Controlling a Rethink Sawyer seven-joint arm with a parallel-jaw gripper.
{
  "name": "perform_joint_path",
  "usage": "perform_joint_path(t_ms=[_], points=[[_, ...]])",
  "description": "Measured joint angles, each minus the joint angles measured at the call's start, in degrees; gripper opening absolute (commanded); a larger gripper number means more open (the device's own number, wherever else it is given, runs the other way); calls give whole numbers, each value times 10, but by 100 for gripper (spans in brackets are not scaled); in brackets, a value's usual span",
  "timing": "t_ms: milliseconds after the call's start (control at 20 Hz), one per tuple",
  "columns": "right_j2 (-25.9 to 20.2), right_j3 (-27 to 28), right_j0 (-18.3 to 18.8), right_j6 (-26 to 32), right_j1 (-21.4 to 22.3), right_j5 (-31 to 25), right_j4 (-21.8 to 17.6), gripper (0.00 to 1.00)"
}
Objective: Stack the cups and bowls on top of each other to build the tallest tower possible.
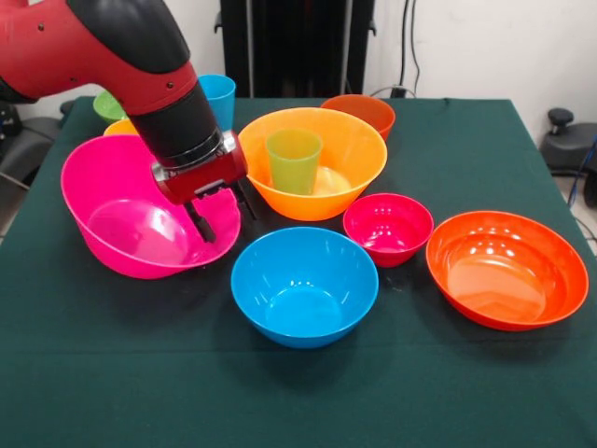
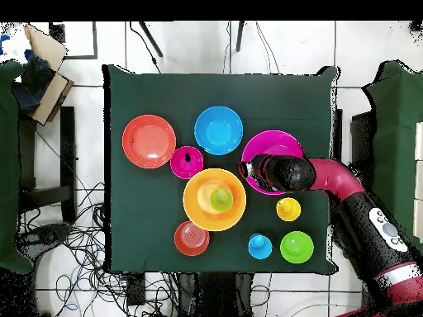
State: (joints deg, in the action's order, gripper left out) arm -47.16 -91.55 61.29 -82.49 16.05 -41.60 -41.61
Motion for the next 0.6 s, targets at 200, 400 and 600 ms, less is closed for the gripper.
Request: perform_joint_path(t_ms=[200, 400, 600], points=[[0, 0, -1, 0, -1, 0, 0, 100], [0, 0, -1, 0, -1, 0, 0, 100], [0, 0, -1, 0, 3, 0, 1, 100]])
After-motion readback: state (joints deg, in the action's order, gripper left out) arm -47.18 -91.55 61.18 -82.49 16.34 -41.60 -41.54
